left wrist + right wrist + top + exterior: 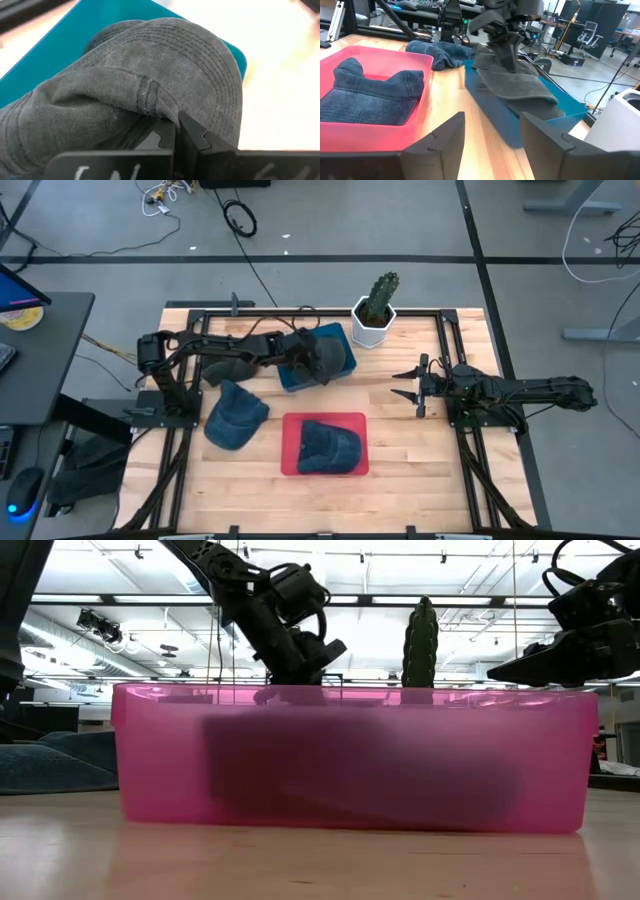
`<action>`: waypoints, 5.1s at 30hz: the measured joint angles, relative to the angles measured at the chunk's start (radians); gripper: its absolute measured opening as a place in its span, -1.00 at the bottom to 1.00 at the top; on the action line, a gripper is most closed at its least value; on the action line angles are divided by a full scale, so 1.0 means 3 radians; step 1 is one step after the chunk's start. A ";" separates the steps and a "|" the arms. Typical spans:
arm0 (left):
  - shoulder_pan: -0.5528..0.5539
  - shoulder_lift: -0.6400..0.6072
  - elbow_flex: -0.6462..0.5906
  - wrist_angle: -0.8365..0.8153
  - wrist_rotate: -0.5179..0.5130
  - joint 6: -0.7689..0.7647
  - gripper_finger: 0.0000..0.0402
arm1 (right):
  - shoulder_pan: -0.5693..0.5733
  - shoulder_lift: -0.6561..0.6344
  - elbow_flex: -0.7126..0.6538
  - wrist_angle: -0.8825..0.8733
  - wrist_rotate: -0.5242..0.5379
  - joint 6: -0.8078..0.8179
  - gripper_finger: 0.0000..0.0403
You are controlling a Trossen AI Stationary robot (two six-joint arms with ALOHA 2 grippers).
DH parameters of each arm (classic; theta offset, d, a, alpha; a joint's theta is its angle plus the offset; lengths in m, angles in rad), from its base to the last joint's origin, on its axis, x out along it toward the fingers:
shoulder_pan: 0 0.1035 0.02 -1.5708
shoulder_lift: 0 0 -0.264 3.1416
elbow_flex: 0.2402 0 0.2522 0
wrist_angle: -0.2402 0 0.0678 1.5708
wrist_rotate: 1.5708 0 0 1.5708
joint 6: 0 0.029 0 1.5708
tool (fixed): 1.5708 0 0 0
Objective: Pick & Place hat
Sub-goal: Put the bottom black cap into the blue bin, then adjust the bottom black cap in the blue bin
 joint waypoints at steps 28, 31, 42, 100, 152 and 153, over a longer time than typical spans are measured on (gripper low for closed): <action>0.0411 0.0061 0.0001 -0.0260 0.0144 0.0064 -0.98 | -0.0001 -0.0001 0.0000 0.0000 -0.0001 0.0000 -0.04; 0.0430 0.0177 0.0006 -0.0272 0.0292 0.0060 -0.98 | 0.0000 0.0000 0.0000 0.0000 -0.0001 0.0000 -0.04; 0.0203 0.0389 0.0010 -0.0219 0.0426 0.0060 -0.98 | 0.0000 0.0000 0.0000 0.0000 0.0000 0.0000 -0.04; -0.0454 -0.0045 0.0477 -0.0851 -0.0547 0.0834 -0.82 | 0.0001 0.0001 0.0000 0.0000 -0.0001 0.0000 -0.04; -0.1197 0.0359 0.0482 -0.1094 -0.1432 0.3550 -0.02 | 0.0000 0.0003 0.0000 0.0000 -0.0001 0.0000 -0.04; -0.1189 0.0359 0.0482 -0.1096 -0.1432 0.3552 -0.02 | 0.0000 0.0003 0.0001 0.0000 0.0000 0.0000 -0.04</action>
